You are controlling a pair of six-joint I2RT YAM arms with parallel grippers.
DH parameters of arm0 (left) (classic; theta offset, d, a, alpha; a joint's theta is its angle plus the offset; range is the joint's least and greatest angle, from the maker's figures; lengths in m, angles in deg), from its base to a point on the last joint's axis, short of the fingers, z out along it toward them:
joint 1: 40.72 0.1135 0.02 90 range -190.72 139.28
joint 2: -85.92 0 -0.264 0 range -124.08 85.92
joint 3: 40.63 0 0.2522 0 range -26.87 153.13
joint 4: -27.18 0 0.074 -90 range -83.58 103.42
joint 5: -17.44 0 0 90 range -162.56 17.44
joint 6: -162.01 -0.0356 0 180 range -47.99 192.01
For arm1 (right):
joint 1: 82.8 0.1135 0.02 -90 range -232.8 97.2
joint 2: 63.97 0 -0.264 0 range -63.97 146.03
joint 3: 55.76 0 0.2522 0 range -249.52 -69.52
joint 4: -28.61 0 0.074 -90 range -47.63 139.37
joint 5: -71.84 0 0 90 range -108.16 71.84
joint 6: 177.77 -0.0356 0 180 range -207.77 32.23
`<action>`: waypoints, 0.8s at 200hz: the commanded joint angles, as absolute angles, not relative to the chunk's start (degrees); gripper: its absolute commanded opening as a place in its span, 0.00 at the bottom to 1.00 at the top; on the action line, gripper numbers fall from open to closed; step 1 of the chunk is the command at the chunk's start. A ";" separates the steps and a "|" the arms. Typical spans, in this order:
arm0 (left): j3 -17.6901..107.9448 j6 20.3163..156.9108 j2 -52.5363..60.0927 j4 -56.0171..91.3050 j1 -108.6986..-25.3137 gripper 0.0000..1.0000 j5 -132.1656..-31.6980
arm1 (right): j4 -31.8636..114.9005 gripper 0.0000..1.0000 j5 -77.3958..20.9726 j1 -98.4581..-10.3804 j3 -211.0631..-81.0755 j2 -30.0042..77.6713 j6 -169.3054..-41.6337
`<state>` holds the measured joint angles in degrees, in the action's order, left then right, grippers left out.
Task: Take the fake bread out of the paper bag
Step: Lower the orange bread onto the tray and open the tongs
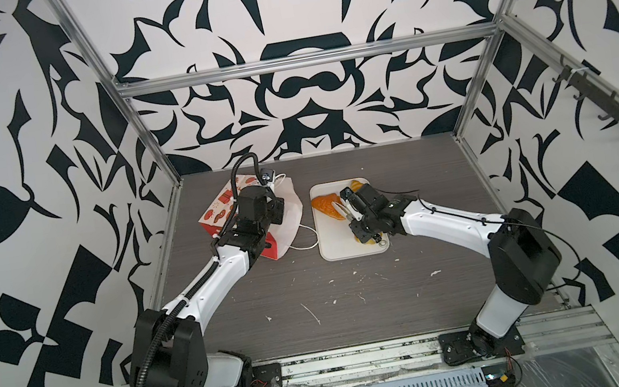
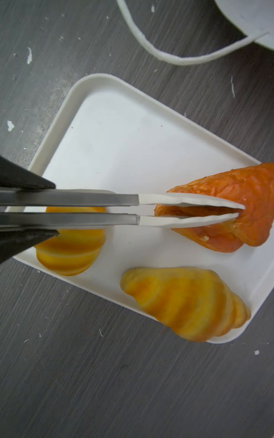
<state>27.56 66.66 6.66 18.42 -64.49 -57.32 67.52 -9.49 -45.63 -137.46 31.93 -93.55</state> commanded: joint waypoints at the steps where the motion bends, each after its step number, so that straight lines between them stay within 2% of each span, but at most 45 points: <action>1: 26.26 67.70 8.60 20.08 -64.02 0.00 -57.68 | 62.84 0.26 -8.88 -46.49 -140.24 32.22 -94.16; 85: 25.84 67.88 7.91 20.63 -63.77 0.00 -58.44 | 60.56 0.29 -8.75 -47.21 -141.65 35.85 -95.68; 115: 25.90 67.57 7.96 20.28 -63.71 0.00 -58.44 | 60.96 0.37 -4.47 -47.21 -141.49 35.89 -96.44; 134: 25.92 67.52 7.98 20.19 -63.48 0.00 -58.48 | 60.08 0.44 -4.98 -47.34 -140.16 34.30 -97.40; 160: 25.86 67.68 7.79 20.28 -63.41 0.00 -58.72 | 56.18 0.47 -8.90 -47.77 -136.58 30.99 -98.64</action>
